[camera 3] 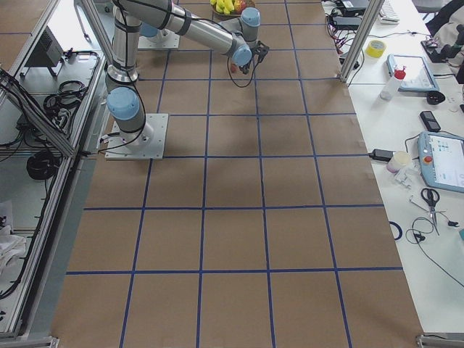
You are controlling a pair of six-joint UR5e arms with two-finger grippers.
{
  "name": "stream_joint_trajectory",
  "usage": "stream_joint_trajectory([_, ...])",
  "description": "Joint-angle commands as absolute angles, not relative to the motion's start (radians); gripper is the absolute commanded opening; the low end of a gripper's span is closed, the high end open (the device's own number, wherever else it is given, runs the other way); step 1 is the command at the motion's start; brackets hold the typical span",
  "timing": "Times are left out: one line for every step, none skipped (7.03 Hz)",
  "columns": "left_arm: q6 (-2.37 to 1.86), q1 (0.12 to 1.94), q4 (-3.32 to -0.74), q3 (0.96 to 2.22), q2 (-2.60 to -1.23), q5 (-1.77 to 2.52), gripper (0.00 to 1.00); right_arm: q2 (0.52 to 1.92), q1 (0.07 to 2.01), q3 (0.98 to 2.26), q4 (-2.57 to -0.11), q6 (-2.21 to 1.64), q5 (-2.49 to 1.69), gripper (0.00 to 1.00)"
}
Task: Collect all strawberries into plate
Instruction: 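Carry the third strawberry next to the other two and release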
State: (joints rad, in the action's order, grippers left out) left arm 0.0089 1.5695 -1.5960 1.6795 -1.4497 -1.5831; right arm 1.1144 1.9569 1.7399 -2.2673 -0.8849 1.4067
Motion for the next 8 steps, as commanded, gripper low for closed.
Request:
stream_joint_trajectory([0.008, 1.571, -1.598, 1.709, -1.433, -1.595, 1.0, 1.032, 2.014, 1.674, -2.266, -0.979, 1.404, 0.09])
stream_joint_trajectory([0.009, 1.569, -1.597, 1.713, -1.431, -1.592, 1.0, 1.032, 2.014, 1.678, -2.263, -0.986, 1.404, 0.61])
stream_joint_trajectory([0.008, 1.569, -1.597, 1.715, -1.434, -1.591, 1.0, 1.034, 2.014, 1.683, -2.261, -0.986, 1.402, 0.9])
stream_joint_trajectory([0.008, 1.569, -1.598, 1.715, -1.434, -1.595, 1.0, 1.041, 2.014, 1.681, -2.225, -0.964, 1.405, 0.93])
stream_joint_trajectory([0.008, 1.569, -1.597, 1.715, -1.434, -1.591, 1.0, 1.083, 2.011, 1.668, -2.144, -0.859, 1.428, 0.95])
stream_joint_trajectory([0.005, 1.569, -1.588, 1.715, -1.434, -1.589, 1.0, 1.168, 1.985, 1.67, -2.087, -0.728, 1.536, 0.95])
stream_joint_trajectory([0.015, 1.569, -1.582, 1.71, -1.437, -1.592, 1.0, 1.242, 1.941, 1.666, -2.007, -0.601, 1.583, 1.0])
stream_joint_trajectory([0.023, 1.568, -1.583, 1.712, -1.44, -1.595, 1.0, 1.312, 1.862, 1.66, -1.915, -0.509, 1.589, 1.0])
